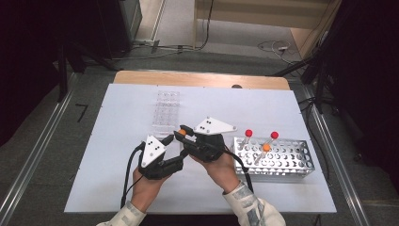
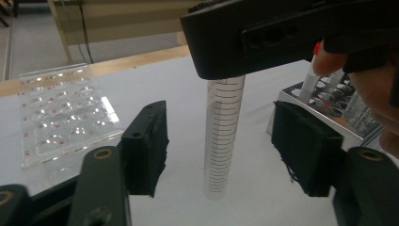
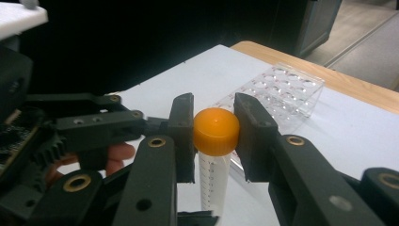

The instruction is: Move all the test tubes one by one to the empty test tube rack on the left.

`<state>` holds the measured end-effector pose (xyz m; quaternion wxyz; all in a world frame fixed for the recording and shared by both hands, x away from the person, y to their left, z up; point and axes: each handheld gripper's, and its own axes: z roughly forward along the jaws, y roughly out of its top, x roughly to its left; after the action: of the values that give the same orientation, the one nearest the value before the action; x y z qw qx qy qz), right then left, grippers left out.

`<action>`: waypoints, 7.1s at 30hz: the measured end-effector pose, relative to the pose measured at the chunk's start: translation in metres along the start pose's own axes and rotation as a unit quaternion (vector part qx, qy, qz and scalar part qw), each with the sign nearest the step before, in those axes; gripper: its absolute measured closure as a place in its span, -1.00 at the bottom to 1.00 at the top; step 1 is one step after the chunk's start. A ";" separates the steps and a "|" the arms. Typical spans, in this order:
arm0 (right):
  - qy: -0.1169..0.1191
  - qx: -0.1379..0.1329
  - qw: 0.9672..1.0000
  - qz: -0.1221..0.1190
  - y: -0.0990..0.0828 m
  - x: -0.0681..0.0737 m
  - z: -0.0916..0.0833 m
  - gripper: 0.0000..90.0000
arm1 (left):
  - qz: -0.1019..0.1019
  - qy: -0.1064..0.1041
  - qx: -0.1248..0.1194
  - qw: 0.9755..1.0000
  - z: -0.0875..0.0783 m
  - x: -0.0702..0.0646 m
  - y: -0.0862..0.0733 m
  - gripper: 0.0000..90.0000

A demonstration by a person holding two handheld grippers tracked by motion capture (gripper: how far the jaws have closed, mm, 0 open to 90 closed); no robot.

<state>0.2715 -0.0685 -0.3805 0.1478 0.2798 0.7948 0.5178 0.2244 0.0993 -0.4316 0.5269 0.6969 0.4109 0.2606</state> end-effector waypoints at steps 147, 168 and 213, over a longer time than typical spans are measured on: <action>-0.035 -0.005 0.999 0.026 -0.057 -0.049 -0.124 -0.16 | -0.084 0.143 0.028 0.986 0.038 0.070 0.014 -0.64; -0.141 -0.034 0.987 0.064 -0.081 -0.095 -0.181 -0.14 | -0.070 0.113 0.021 0.991 -0.001 0.053 0.006 -0.67; -0.181 -0.018 0.982 0.057 -0.104 -0.116 -0.159 0.48 | -0.069 0.109 0.033 0.991 0.006 0.049 0.001 -0.66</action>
<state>0.2504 -0.2875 -0.4144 0.2643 0.4106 0.7284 0.4806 0.2553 0.1380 -0.4362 0.4728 0.6512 0.5214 0.2839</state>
